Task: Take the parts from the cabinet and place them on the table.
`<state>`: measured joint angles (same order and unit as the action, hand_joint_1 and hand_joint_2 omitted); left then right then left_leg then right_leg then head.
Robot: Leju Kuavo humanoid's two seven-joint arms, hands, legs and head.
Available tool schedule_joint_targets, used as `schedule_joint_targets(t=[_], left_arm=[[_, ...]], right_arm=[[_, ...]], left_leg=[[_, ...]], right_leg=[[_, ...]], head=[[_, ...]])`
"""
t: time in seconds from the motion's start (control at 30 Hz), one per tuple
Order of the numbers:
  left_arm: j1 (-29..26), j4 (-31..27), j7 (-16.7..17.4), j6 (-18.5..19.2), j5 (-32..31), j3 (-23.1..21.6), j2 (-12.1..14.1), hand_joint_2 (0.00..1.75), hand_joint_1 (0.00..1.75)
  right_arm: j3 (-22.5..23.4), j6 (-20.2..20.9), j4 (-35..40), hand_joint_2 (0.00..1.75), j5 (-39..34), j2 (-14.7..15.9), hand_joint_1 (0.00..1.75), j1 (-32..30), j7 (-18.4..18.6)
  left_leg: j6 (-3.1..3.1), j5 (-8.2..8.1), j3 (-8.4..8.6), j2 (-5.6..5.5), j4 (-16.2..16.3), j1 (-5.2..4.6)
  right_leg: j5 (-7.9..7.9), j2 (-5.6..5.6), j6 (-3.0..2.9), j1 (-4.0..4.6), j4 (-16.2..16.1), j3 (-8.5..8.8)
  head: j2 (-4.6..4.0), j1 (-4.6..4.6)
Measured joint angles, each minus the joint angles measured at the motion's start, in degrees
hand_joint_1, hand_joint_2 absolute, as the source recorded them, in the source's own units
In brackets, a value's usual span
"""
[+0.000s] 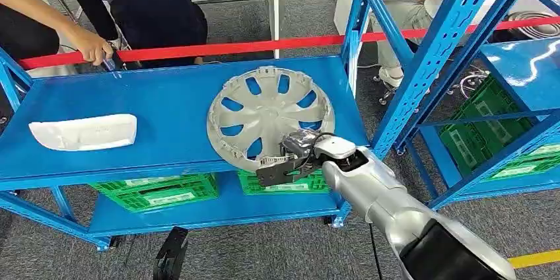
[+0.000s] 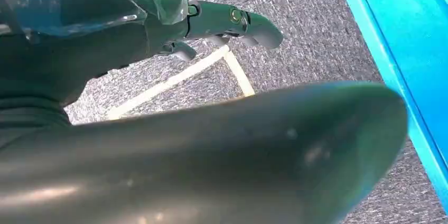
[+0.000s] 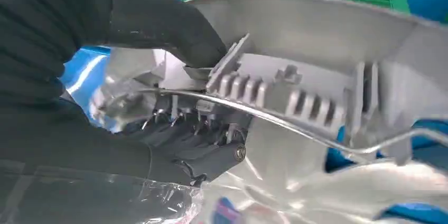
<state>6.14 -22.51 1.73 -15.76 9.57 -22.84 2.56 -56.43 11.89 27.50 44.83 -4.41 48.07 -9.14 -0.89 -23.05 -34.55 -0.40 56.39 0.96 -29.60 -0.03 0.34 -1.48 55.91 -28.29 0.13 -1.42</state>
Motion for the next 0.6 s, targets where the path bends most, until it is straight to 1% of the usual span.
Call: schedule_joint_targets(t=[0.17, 0.23, 0.3, 0.43, 0.6], left_arm=[[0.08, -0.02, 0.07, 0.00, -0.13, 0.00, 0.02, 0.00, 0.00], [0.13, -0.02, 0.04, 0.00, -0.15, 0.06, 0.02, 0.00, 0.00], [0.13, -0.04, -0.13, -0.02, -0.22, 0.24, 0.02, 0.00, 0.00], [0.08, -0.20, -0.42, -0.20, -0.63, 0.68, 0.02, 0.00, 0.00], [0.05, -0.31, -0.83, -0.57, -0.74, 1.14, -0.02, 0.00, 0.00]], right_arm=[[0.33, -0.72, -0.13, 1.75, -0.06, 0.48, 1.75, -0.03, 0.00], [0.50, -1.84, -0.13, 1.75, -0.18, 0.74, 1.75, -0.18, -0.33], [1.16, -3.62, -0.13, 1.75, -1.29, 1.03, 1.75, -0.54, -1.15], [4.35, -9.45, 0.50, 1.75, -4.22, 1.97, 1.75, -1.25, -3.46], [7.56, -13.64, 2.89, 1.75, -4.85, 3.13, 1.75, -1.38, -6.39]], left_leg=[[0.00, 0.00, 0.06, 0.00, -0.01, 0.00], [0.00, 0.00, 0.07, 0.00, -0.01, 0.00], [0.00, 0.01, 0.06, 0.00, 0.00, -0.01], [0.01, 0.02, 0.04, -0.01, 0.01, -0.02], [0.01, 0.02, -0.01, 0.01, 0.01, -0.01]], right_leg=[[0.00, 0.00, 0.00, 0.00, 0.00, 0.02], [0.00, 0.00, 0.00, 0.00, 0.00, 0.03], [0.00, 0.00, 0.00, 0.00, 0.00, 0.10], [0.01, 0.00, 0.01, 0.00, 0.01, 0.10], [0.01, 0.01, 0.01, 0.00, 0.01, 0.03]], head=[[0.00, 0.00], [0.00, 0.00], [0.00, 0.00], [0.00, 0.00], [0.00, 0.00]])
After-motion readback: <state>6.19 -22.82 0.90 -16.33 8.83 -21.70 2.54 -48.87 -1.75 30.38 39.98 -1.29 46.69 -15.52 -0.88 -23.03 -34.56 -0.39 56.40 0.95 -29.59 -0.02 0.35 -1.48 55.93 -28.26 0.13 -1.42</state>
